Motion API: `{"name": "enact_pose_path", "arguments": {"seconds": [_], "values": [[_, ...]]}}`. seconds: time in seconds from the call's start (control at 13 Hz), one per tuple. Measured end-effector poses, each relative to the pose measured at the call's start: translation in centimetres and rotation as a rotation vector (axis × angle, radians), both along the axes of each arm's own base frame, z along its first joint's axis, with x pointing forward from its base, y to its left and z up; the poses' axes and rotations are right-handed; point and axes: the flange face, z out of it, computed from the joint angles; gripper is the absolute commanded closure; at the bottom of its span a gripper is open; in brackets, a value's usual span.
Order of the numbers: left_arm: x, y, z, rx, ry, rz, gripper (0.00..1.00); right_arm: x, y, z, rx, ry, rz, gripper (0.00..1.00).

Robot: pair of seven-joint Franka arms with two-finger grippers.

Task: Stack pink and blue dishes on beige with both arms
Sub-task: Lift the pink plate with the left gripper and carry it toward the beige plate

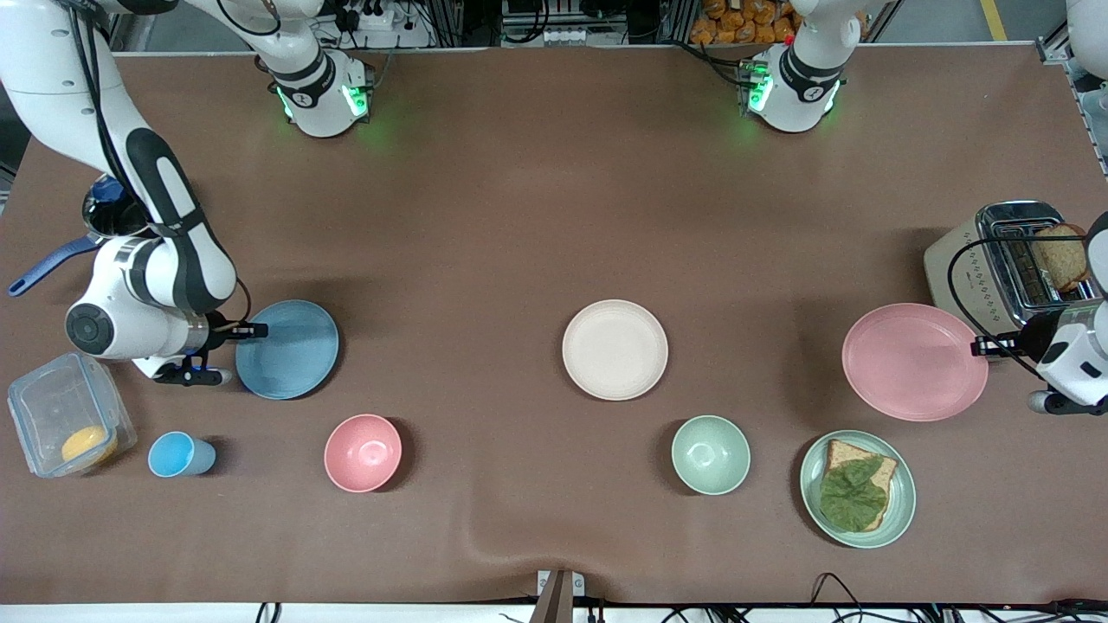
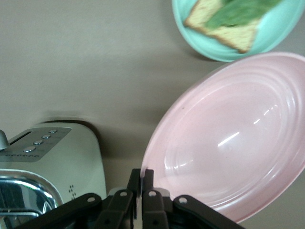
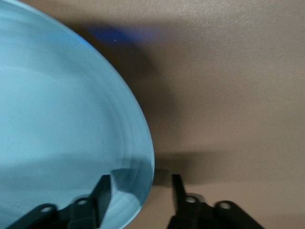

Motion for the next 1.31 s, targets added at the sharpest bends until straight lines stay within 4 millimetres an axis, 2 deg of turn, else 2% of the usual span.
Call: {"name": "enact_pose_path", "arguments": {"seconds": [0.31,0.54,0.77,0.85,1.15,1.31], "values": [[0.3,-5.9,1.4,-0.037,0.009,-0.079,1.0,0.4,0.0,0.6,0.004,-0.018,0.008,1.0],[0.0,-9.0,4.1,-0.04,-0.008,-0.112,1.0,0.6,0.1,0.7,0.007,-0.024,0.011,1.0],[-1.4,-13.6,6.6,-0.072,0.011,-0.11,1.0,1.4,0.4,1.9,0.017,-0.051,0.043,1.0],[-1.8,-14.5,6.4,-0.107,0.037,-0.098,1.0,1.8,0.4,2.3,0.021,-0.063,0.062,1.0],[-2.8,-15.5,2.4,-0.18,0.107,-0.064,1.0,3.4,0.2,4.4,0.025,-0.115,0.117,1.0],[-2.9,-16.9,1.1,-0.186,0.098,-0.02,1.0,4.2,0.1,5.6,0.026,-0.143,0.143,1.0]]}}
